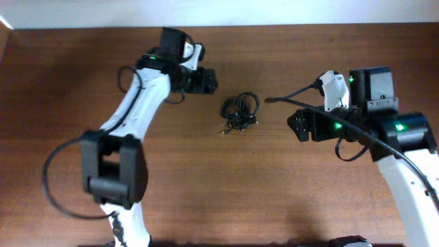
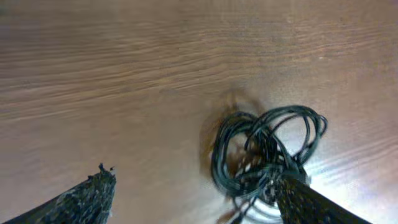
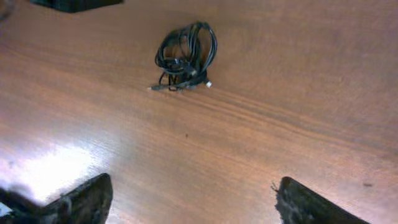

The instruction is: Untangle cables

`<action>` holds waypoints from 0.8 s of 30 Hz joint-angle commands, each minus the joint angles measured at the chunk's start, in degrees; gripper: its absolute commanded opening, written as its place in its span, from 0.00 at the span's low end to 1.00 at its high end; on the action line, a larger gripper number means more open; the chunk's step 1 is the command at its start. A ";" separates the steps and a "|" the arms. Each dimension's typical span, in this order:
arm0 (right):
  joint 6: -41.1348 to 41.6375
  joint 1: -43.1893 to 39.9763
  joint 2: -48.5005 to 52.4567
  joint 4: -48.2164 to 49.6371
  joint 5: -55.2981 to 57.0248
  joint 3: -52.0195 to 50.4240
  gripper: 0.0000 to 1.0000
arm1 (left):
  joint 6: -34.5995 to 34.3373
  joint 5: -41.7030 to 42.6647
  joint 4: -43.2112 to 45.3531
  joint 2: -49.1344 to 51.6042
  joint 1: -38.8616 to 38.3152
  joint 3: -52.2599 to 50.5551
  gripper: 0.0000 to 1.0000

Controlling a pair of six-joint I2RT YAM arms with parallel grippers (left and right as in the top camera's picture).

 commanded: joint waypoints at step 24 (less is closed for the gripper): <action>-0.13 0.31 2.05 -1.07 -0.17 0.74 0.82 | -9.33 -17.59 2.51 13.27 -12.33 -0.20 0.34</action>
